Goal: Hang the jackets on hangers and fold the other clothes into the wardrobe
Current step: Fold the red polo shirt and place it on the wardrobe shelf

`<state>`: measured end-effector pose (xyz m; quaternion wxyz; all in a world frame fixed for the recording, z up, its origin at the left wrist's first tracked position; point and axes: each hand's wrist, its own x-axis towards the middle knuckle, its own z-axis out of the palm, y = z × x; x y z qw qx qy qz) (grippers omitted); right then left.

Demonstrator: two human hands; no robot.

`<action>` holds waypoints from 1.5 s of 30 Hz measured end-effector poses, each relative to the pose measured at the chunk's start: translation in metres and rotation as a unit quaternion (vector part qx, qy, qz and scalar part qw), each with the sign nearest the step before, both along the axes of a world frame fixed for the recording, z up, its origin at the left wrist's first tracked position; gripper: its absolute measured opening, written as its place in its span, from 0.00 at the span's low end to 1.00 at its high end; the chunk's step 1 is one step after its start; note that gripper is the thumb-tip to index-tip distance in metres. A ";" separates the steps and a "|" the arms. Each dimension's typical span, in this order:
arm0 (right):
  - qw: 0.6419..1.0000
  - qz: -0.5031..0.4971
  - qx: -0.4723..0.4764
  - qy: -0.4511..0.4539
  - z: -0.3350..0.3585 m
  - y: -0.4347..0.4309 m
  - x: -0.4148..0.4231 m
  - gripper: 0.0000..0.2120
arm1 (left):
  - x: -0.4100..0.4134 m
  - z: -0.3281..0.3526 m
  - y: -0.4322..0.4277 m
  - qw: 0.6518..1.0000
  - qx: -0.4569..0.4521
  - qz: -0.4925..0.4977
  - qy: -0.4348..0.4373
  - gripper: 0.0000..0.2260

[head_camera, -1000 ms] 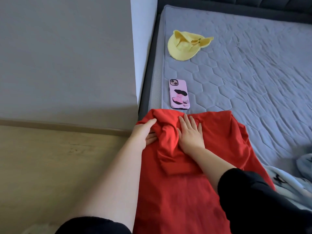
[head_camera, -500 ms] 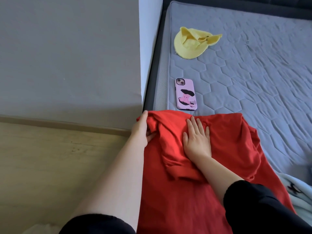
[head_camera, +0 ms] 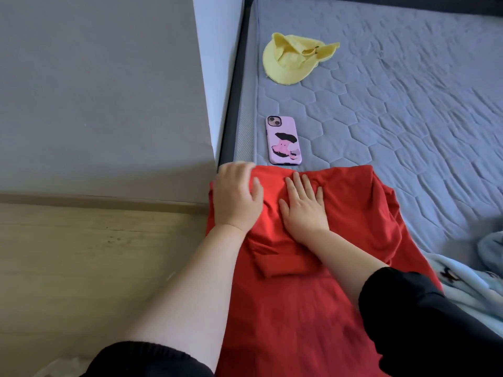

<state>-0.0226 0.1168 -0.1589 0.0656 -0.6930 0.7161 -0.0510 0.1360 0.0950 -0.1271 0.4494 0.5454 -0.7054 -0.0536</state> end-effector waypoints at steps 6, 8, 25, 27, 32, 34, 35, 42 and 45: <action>0.995 0.051 0.010 0.080 0.015 0.010 -0.053 0.29 | -0.044 -0.021 0.033 0.925 0.217 -0.110 -0.293 0.25; 0.997 -0.001 0.030 0.074 0.014 0.012 -0.082 0.27 | -0.037 -0.032 0.034 0.900 0.262 -0.089 -0.337 0.26; 0.944 -0.320 0.074 -0.026 0.023 0.002 -0.127 0.30 | -0.007 -0.014 0.001 0.889 0.373 0.091 -0.251 0.26; 0.966 -0.259 0.023 -0.004 0.028 -0.006 -0.125 0.30 | -0.010 -0.003 -0.011 0.912 0.311 0.056 -0.260 0.27; 0.998 -0.047 -0.007 -0.046 0.041 -0.028 -0.100 0.36 | -0.022 0.017 -0.041 0.879 0.327 -0.093 -0.334 0.37; 0.997 -0.016 0.068 -0.023 0.045 -0.040 -0.097 0.37 | -0.022 0.019 -0.050 0.862 0.363 -0.097 -0.340 0.40; 0.995 -0.012 0.104 -0.003 0.047 -0.045 -0.099 0.35 | -0.022 0.020 -0.053 0.857 0.372 -0.095 -0.344 0.40; 0.977 0.001 0.166 0.134 0.081 -0.060 -0.101 0.09 | -0.017 0.061 -0.069 0.792 0.413 -0.074 -0.443 0.22; 0.978 -0.014 0.041 0.205 0.097 -0.061 -0.095 0.12 | -0.019 0.083 -0.063 0.824 0.352 0.008 -0.444 0.15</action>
